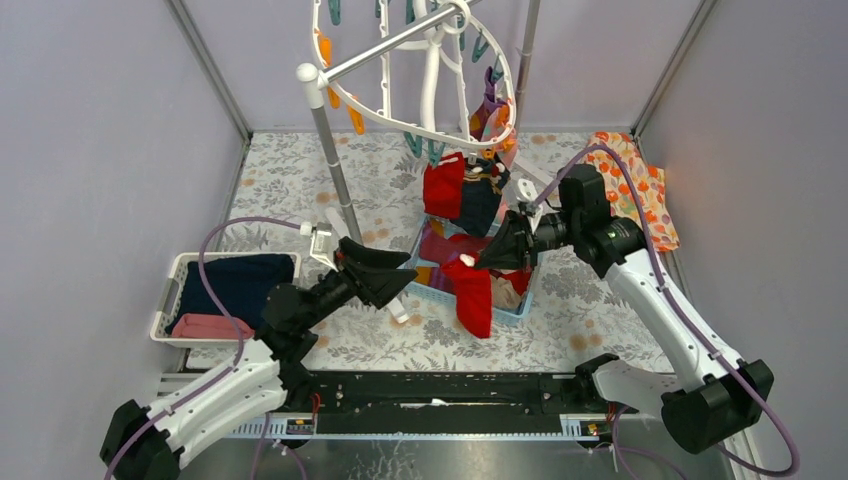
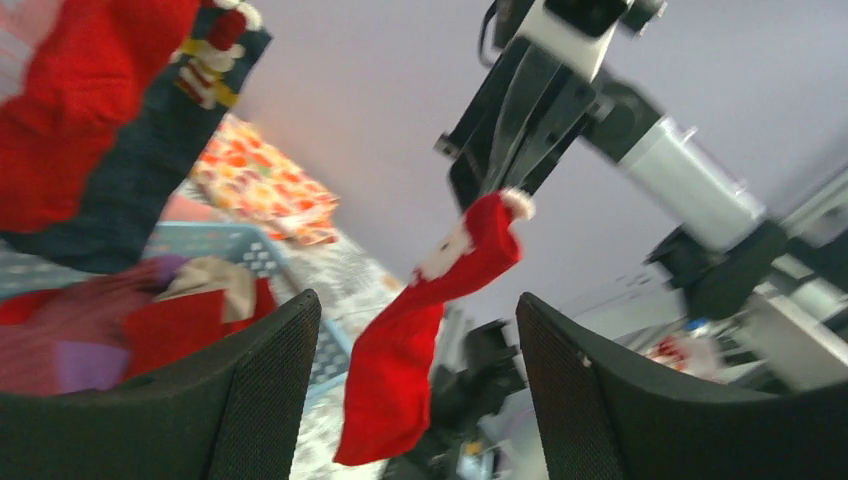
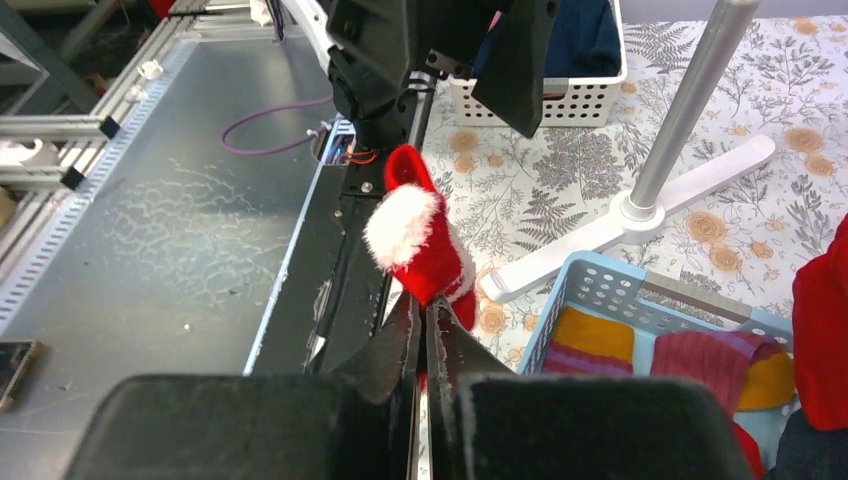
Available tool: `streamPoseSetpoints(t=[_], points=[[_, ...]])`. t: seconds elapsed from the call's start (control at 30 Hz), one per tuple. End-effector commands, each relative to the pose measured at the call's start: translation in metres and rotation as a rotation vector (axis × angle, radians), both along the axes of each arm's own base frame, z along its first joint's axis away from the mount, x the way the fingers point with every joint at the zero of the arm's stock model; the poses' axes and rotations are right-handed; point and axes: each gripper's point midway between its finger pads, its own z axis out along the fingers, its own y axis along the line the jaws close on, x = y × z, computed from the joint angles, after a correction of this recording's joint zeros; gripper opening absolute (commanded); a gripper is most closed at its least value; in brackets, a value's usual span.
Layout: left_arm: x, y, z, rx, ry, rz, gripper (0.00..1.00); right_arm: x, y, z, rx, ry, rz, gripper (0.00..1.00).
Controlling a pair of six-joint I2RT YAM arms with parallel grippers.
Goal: Clip the socks to the hanger
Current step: Pick up the sock from the bin.
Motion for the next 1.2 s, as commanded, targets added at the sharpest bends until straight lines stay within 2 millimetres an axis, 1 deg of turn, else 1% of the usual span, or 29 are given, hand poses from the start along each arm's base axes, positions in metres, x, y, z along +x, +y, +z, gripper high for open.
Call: streamPoseSetpoints(t=[0.0, 0.07, 0.13, 0.2, 0.27, 0.33, 0.4, 0.47, 0.53, 0.6, 0.67, 0.73, 0.8, 0.9, 0.97, 1.03, 1.17], points=[[0.004, -0.001, -0.037, 0.291, -0.151, 0.048, 0.77, 0.005, 0.006, 0.021, 0.035, 0.061, -0.002, 0.0], [0.006, 0.001, -0.032, 0.341, -0.216, 0.067, 0.78, 0.006, 0.007, 0.02, 0.028, 0.065, 0.0, 0.0], [0.007, 0.002, -0.023, 0.357, -0.288, 0.08, 0.79, 0.009, 0.007, 0.019, 0.019, 0.042, -0.004, 0.0], [0.008, 0.002, -0.012, 0.354, -0.351, 0.095, 0.79, 0.014, 0.006, 0.018, 0.009, 0.002, -0.024, 0.0], [0.013, 0.003, -0.001, 0.336, -0.372, 0.13, 0.8, 0.021, 0.006, 0.019, 0.002, -0.034, -0.06, 0.0], [0.019, 0.007, 0.013, 0.315, -0.375, 0.176, 0.85, 0.031, 0.008, 0.022, 0.0, -0.048, -0.111, 0.0], [0.028, 0.013, 0.027, 0.266, -0.342, 0.24, 0.98, 0.042, 0.01, 0.024, 0.005, -0.019, -0.159, 0.0], [0.036, 0.022, 0.041, 0.172, -0.265, 0.3, 0.99, 0.052, 0.014, 0.024, 0.016, 0.019, -0.202, 0.0], [0.037, 0.027, 0.056, 0.094, -0.251, 0.322, 0.99, 0.056, 0.016, 0.025, 0.027, 0.038, -0.213, 0.0], [0.041, 0.029, 0.072, 0.074, -0.224, 0.339, 0.99, 0.059, 0.018, 0.028, 0.034, 0.045, -0.22, 0.0], [0.051, 0.028, 0.075, 0.131, -0.165, 0.361, 0.99, 0.061, 0.019, 0.031, 0.039, 0.049, -0.228, 0.0], [0.066, 0.031, 0.07, 0.18, -0.086, 0.419, 0.98, 0.066, 0.02, 0.035, 0.041, 0.06, -0.25, 0.0], [0.076, 0.033, 0.069, 0.187, -0.049, 0.459, 0.96, 0.072, 0.022, 0.039, 0.043, 0.079, -0.281, 0.0], [0.09, 0.035, 0.076, 0.172, 0.008, 0.511, 0.91, 0.082, 0.025, 0.04, 0.048, 0.112, -0.335, 0.0], [0.102, 0.035, 0.08, 0.188, 0.054, 0.551, 0.88, 0.085, 0.027, 0.041, 0.051, 0.143, -0.352, 0.0], [0.114, 0.035, 0.081, 0.214, 0.097, 0.594, 0.85, 0.09, 0.031, 0.047, 0.072, 0.15, -0.373, 0.0], [0.132, 0.027, 0.086, 0.244, 0.094, 0.625, 0.83, 0.095, 0.034, 0.054, 0.096, 0.186, -0.392, 0.0]])
